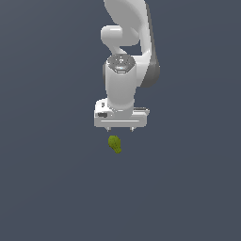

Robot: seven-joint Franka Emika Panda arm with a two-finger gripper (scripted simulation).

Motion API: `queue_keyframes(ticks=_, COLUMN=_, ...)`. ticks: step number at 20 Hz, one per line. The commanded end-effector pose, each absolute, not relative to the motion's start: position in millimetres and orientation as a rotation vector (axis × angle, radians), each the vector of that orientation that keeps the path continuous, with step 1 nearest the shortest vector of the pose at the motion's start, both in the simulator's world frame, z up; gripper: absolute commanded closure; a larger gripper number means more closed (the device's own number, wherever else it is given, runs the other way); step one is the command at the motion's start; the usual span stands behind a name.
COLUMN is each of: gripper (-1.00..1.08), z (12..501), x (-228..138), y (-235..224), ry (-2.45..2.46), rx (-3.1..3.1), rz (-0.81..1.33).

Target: Pick up the object and move it to a goal position.

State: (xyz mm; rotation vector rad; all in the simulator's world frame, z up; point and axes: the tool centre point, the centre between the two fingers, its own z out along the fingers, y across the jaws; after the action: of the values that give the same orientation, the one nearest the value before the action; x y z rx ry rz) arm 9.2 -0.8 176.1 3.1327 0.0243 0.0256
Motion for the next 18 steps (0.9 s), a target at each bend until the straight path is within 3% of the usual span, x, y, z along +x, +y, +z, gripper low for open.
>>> queue_keyframes(ticks=1, gripper=-0.92, z=176.1, x=9.2, y=-0.9, ry=0.024, rx=3.133, rz=0.026)
queue_keyframes(ticks=18, gripper=-0.92, z=188.2, x=20.0, y=10.1, ry=0.102, rx=3.115, rz=0.086)
